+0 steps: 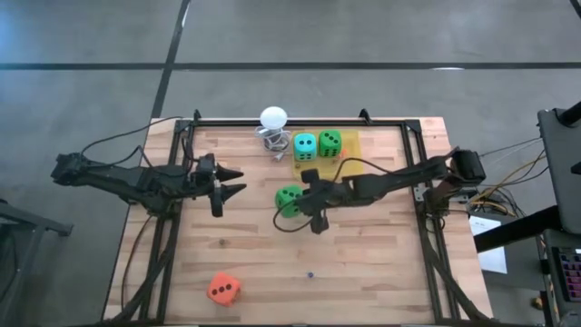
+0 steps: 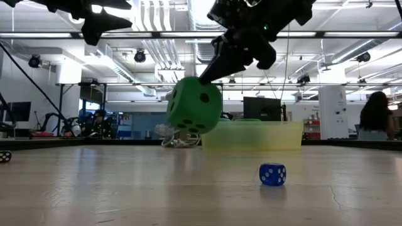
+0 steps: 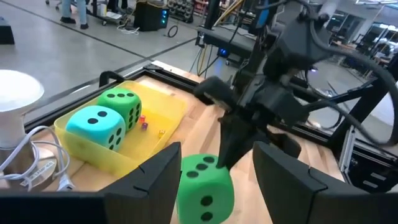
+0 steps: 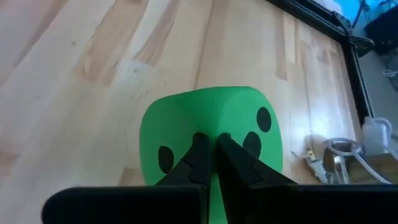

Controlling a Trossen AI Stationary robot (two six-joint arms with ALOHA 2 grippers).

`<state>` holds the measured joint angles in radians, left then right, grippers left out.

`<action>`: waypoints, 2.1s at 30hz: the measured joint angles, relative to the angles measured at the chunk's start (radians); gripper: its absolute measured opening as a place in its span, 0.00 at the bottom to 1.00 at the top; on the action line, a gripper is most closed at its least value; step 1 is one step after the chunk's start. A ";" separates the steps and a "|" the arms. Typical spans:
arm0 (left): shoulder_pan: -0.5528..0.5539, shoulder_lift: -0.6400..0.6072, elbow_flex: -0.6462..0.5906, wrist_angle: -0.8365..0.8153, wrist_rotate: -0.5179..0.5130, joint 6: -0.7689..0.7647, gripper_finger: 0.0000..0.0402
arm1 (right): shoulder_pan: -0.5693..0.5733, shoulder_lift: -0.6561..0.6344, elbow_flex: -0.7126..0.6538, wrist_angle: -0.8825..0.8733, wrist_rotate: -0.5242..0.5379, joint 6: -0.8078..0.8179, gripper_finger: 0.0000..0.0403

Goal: Pick & Place Dice
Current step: Put the large green dice into the yellow bin

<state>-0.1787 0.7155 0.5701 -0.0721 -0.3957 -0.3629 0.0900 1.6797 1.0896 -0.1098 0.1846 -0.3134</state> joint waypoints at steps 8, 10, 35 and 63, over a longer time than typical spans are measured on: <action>0.000 0.001 0.000 -0.001 0.000 0.004 0.50 | -0.043 -0.072 -0.001 -0.044 0.055 0.023 0.02; 0.000 0.000 0.000 -0.005 0.000 0.005 0.50 | -0.055 -0.096 -0.001 -0.052 0.056 0.027 0.02; 0.000 0.000 -0.001 -0.037 0.000 0.026 0.50 | -0.316 -0.277 -0.142 -0.216 0.092 0.028 0.02; 0.000 0.001 0.018 -0.066 0.054 0.015 0.50 | -0.339 -0.126 -0.164 -0.213 0.217 -0.055 0.02</action>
<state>-0.1787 0.7162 0.5878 -0.1377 -0.3419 -0.3481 -0.2489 1.5536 0.9253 -0.3230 0.4011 -0.3681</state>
